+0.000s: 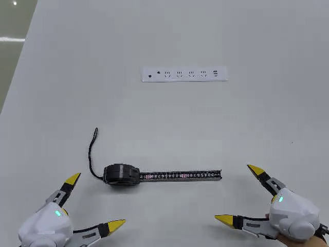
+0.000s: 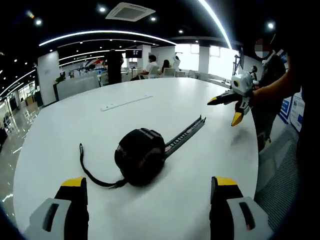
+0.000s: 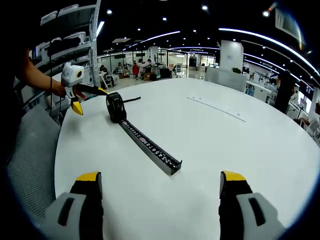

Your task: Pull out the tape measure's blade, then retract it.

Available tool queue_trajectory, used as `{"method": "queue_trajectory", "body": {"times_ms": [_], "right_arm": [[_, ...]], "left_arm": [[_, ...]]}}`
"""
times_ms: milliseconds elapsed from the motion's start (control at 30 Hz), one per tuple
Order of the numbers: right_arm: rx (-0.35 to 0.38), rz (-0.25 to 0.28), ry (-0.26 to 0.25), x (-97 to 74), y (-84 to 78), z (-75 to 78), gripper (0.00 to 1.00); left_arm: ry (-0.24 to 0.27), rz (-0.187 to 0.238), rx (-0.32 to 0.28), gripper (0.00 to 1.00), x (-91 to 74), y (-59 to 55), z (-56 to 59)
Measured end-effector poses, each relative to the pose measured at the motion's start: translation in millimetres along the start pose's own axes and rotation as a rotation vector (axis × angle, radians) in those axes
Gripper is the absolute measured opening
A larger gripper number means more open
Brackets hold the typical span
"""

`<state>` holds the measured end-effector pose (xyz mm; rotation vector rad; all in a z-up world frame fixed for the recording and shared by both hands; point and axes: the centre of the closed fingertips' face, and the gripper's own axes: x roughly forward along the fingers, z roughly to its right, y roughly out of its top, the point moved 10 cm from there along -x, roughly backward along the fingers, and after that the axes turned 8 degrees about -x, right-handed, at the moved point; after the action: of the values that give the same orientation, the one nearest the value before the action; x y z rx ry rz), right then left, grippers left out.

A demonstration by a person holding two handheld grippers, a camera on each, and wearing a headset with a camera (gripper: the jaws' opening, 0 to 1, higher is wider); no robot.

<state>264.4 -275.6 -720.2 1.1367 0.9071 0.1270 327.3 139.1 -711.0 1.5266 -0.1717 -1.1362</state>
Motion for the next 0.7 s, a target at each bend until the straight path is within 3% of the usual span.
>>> {"method": "queue_trajectory", "body": {"times_ms": [133, 267, 567, 700], "right_arm": [[0.011, -0.007, -0.004, -1.7, -0.1, -11.4, 1.00], [0.012, -0.006, -0.010, -2.2, 0.3, -13.0, 1.00], [0.046, -0.007, -0.085, -6.8, 9.2, -29.9, 0.99], [0.062, -0.005, -0.096, -6.7, 11.1, -37.0, 0.98]], "left_arm": [[0.013, 0.011, -0.020, 1.00, -2.4, -2.0, 10.6], [0.018, 0.012, -0.027, 1.00, -2.8, -2.1, 12.4], [0.107, 0.067, -0.121, 1.00, -7.6, -1.0, 31.1], [0.131, 0.062, -0.113, 1.00, -6.6, -1.8, 36.8]]}}
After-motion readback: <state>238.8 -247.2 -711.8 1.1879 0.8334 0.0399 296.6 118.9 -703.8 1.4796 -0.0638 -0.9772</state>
